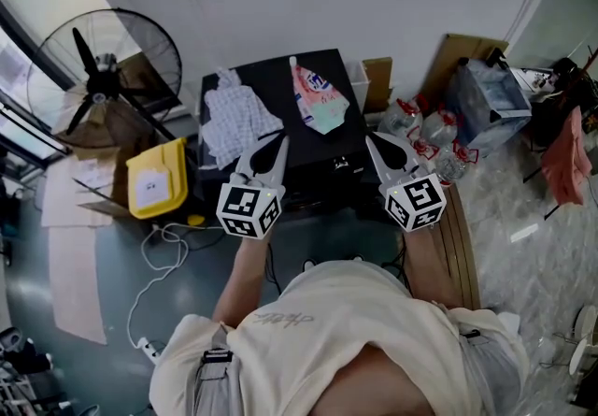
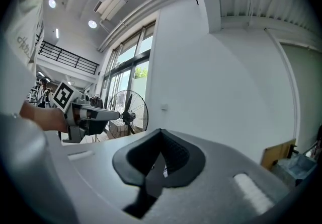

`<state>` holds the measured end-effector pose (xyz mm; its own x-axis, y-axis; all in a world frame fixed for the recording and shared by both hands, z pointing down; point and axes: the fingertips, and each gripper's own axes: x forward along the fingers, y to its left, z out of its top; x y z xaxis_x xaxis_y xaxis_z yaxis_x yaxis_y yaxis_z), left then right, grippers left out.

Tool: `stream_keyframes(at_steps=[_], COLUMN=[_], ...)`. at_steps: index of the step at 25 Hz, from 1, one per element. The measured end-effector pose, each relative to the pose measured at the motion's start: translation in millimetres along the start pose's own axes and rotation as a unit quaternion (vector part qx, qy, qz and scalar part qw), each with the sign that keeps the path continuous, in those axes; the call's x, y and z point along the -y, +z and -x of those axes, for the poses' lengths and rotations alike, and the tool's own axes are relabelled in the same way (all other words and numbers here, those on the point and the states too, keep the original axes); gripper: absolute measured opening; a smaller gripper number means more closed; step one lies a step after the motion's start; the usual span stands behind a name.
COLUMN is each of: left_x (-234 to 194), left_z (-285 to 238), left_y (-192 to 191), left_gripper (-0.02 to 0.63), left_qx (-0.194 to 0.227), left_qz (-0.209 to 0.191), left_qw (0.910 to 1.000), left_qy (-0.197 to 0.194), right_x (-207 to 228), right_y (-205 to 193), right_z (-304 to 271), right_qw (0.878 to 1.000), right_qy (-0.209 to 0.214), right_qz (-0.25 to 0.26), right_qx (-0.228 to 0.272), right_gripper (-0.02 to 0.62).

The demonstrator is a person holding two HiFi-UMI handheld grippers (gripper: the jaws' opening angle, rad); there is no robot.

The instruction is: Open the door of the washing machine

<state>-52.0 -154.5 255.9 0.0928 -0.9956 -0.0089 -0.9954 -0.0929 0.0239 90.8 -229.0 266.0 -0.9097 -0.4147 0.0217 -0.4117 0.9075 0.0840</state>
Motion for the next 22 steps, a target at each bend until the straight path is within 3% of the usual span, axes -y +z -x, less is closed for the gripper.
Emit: stream_keyframes(at_steps=[22], left_x=[-22.7], left_z=[-20.0], left_y=[-11.1], left_gripper=[0.018], left_qx=[-0.01], left_qz=[0.013], left_qw=[0.9998], left_qy=[-0.012], right_x=[5.5], right_y=[-8.4], right_z=[-8.4], right_qw=[1.0], right_qy=[-0.001], right_qz=[0.001], right_qx=[-0.014], right_gripper=[0.0])
